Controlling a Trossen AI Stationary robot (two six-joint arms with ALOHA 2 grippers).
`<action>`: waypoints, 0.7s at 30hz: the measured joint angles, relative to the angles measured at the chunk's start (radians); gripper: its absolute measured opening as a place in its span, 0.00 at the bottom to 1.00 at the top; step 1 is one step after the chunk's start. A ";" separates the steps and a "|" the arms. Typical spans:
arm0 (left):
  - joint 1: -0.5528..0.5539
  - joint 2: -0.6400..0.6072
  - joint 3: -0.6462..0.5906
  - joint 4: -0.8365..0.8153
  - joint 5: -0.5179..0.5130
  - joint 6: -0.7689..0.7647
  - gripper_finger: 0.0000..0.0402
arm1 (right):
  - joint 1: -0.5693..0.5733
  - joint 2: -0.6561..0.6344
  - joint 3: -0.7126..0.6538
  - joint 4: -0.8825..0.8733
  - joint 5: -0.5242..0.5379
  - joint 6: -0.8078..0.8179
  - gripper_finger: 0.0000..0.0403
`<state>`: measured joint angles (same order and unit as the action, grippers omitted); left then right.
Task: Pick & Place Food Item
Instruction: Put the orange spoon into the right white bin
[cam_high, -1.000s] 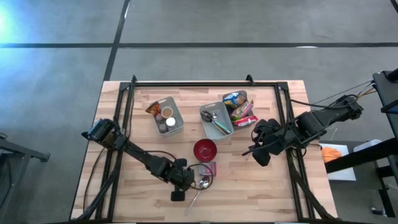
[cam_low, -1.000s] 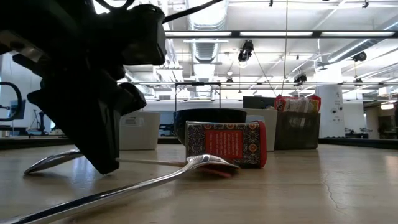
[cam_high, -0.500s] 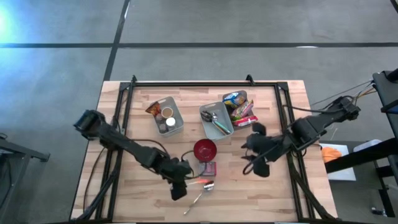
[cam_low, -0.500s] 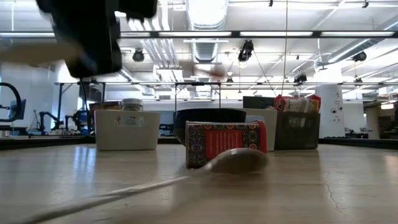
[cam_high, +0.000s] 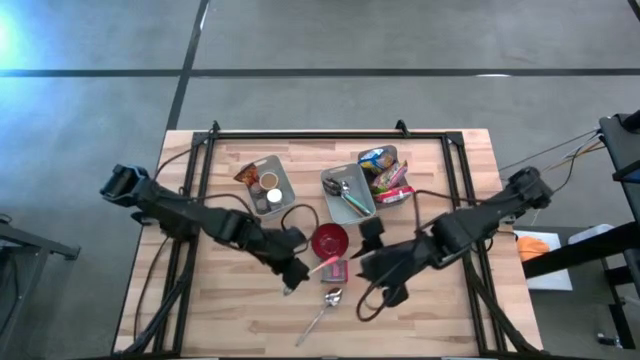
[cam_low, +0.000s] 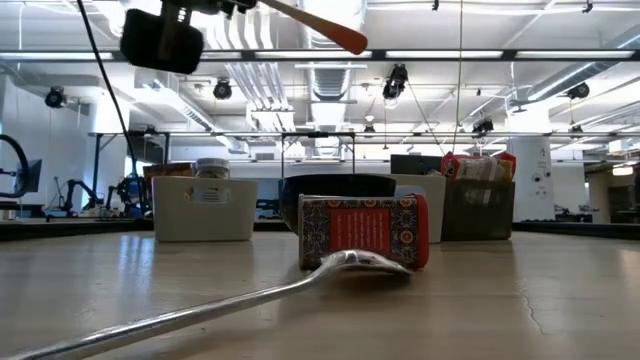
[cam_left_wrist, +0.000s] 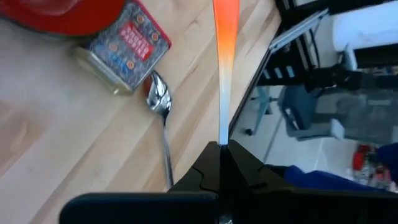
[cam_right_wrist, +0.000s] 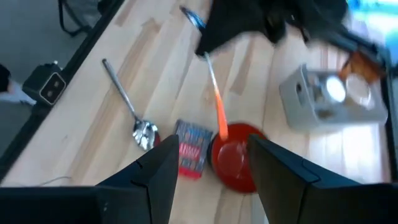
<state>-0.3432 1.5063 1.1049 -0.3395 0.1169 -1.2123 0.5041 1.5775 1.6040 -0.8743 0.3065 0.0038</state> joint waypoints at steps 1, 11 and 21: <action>0.014 0.001 0.000 0.005 0.014 0.001 0.00 | 0.000 0.024 0.029 -0.009 0.000 -0.027 0.47; 0.094 0.002 0.015 0.093 0.147 0.110 0.00 | -0.027 0.219 0.258 -0.166 -0.047 -0.144 0.46; 0.089 0.002 0.026 0.182 0.210 0.164 0.00 | -0.063 0.277 0.322 -0.179 -0.054 -0.160 0.46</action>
<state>-0.2546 1.5078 1.1309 -0.1578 0.3267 -1.0485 0.4412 1.8545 1.9263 -1.0534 0.2527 -0.1566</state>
